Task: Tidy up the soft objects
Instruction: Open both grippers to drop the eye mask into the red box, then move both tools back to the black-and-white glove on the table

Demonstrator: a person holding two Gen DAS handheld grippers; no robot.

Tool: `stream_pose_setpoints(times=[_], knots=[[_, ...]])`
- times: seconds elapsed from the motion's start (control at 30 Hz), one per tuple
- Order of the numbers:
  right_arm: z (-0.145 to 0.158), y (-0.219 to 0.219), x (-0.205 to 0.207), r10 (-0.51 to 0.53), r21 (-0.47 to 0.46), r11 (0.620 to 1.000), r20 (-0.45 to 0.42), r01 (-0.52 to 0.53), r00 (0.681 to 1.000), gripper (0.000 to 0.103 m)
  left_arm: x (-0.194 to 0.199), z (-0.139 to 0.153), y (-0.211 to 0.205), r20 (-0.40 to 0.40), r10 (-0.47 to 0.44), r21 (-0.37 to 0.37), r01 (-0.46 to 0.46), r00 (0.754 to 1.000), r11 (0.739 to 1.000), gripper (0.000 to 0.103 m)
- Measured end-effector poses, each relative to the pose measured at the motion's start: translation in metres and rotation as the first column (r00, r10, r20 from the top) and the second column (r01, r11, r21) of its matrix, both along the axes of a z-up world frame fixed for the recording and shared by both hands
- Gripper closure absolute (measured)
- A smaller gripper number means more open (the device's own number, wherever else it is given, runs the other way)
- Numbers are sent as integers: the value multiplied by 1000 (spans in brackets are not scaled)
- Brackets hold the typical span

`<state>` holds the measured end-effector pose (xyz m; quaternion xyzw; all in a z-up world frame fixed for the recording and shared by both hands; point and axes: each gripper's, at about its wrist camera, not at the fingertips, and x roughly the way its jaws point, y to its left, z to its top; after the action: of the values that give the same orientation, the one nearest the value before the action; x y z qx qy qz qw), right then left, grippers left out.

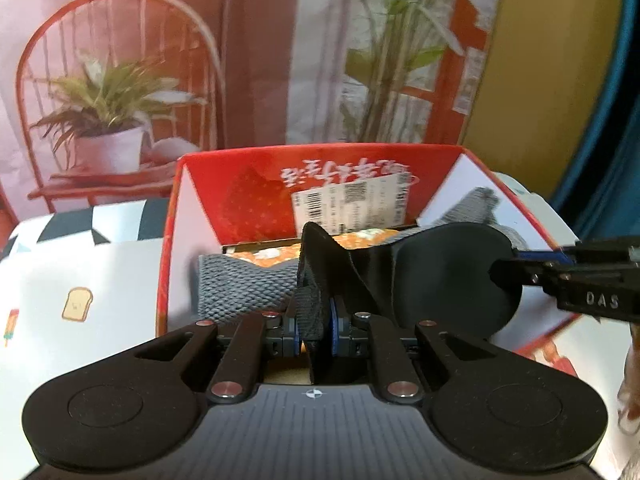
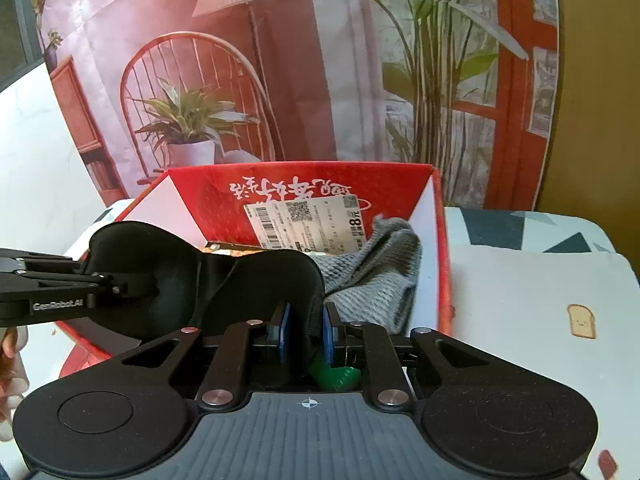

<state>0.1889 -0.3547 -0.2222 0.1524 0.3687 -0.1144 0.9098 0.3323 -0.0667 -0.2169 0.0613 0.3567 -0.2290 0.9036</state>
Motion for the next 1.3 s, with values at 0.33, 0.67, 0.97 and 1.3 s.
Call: stream_pose_setpoints(times=[0.33, 0.67, 0.97, 1.3], knots=[[13, -2, -19, -32, -32, 999, -20, 32, 999, 87, -17, 9, 4, 80, 73, -6, -73, 994, 997, 35], [26, 13, -37, -85, -145, 985, 55, 93, 995, 55, -37, 36, 27, 191, 163, -75, -152, 968, 986, 10], [37, 36, -61, -29, -185, 981, 158, 59, 987, 9, -66, 36, 44, 232, 173, -90, -156, 957, 984, 0], [27, 51, -81, -59, -142, 986, 197, 88, 979, 0, -104, 26, 57, 303, 140, -43, -133, 943, 990, 0]])
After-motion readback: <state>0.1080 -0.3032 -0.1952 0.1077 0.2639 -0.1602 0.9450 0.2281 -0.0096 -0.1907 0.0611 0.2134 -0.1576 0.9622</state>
